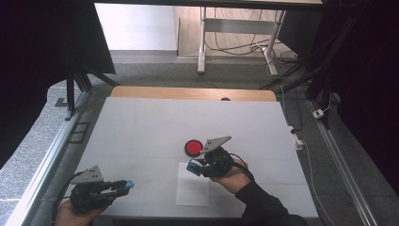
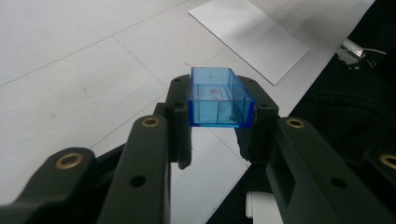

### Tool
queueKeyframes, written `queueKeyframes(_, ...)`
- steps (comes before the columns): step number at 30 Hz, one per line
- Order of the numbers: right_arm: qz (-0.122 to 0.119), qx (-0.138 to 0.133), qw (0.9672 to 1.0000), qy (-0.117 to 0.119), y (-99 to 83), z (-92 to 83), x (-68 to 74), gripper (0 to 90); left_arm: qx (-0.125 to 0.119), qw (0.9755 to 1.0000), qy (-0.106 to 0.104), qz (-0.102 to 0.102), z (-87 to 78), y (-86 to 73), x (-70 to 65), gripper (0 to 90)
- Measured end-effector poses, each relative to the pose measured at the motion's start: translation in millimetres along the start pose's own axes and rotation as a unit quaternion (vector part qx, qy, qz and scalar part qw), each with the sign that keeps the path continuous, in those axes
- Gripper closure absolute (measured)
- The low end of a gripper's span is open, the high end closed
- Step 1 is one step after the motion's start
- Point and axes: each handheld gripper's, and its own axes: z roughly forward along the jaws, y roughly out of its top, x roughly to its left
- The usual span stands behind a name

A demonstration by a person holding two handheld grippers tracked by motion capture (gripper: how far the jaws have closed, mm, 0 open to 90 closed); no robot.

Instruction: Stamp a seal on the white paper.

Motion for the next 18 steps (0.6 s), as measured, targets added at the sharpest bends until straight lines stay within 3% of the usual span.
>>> queueKeyframes(18,-0.008,0.025,0.9996,-0.006,-6.1,13.1,0.0,70.5,0.001,1.0,0.0,0.0,0.3,0.1,0.0,68.1)
